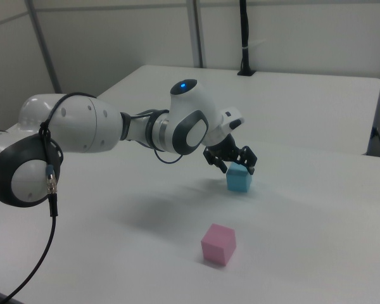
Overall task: Put blue cube on pink cube
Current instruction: 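Close the gripper around the light-blue cube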
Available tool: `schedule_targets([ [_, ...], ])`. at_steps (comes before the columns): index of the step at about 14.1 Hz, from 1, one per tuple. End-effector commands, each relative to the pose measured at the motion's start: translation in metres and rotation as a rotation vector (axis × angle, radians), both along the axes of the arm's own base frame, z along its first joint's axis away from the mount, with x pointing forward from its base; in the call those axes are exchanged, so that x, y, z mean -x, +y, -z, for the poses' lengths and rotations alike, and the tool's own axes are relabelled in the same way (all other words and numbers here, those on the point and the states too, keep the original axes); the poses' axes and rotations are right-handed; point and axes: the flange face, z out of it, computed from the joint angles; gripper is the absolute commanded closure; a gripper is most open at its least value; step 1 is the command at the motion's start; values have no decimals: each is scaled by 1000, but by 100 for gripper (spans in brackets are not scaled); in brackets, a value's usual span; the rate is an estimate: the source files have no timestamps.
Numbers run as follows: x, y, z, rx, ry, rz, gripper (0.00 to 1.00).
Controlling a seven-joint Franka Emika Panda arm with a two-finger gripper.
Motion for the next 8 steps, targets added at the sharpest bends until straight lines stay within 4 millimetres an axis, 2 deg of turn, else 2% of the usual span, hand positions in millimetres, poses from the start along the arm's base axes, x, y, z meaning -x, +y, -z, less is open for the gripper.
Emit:
schedule_targets([
  [1,3,-2,7,2,13,-18,18],
  [2,3,-2,10,0,16,-18,37],
  [3,3,-1,9,-1,14,-17,48],
  [6,2,-1,3,-19,0,-4,54],
  [7,2,-1,-4,-27,-12,1,54],
  [8,3,-1,-24,-46,-42,12,54],
])
